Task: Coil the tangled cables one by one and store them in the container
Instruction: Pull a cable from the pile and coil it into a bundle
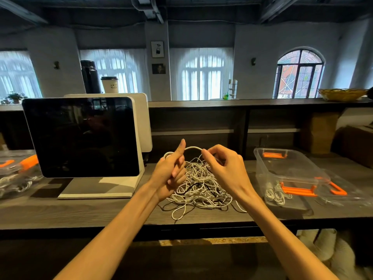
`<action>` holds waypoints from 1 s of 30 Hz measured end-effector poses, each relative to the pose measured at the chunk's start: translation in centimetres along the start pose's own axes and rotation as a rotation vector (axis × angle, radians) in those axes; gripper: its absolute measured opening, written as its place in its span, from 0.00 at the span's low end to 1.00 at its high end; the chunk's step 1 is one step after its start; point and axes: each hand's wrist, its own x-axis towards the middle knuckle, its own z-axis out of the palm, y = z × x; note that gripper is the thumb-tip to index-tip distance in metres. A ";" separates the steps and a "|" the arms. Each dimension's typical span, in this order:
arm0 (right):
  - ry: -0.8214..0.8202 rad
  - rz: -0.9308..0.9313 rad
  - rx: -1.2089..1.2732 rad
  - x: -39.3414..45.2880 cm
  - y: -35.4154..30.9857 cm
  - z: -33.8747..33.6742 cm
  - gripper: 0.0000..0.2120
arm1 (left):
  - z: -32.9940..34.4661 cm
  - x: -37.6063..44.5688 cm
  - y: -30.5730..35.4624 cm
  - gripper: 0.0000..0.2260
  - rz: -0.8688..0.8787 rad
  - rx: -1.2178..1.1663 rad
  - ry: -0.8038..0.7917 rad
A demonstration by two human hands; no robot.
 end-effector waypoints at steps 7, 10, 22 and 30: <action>-0.071 -0.193 -0.104 -1.8 -0.9 1.6 0.02 | 0.8 -0.2 -0.4 0.15 0.025 0.074 0.037; -0.127 -0.246 -0.244 -2.3 -1.1 2.0 0.09 | 1.6 -0.3 -0.7 0.12 0.019 0.100 0.052; -0.136 -0.272 -0.387 -3.1 -0.6 2.3 0.03 | 1.5 0.2 -0.7 0.16 0.000 0.121 0.156; -0.170 -0.054 -0.140 -3.5 0.2 2.2 0.15 | 1.8 0.2 0.8 0.19 0.032 -0.261 0.088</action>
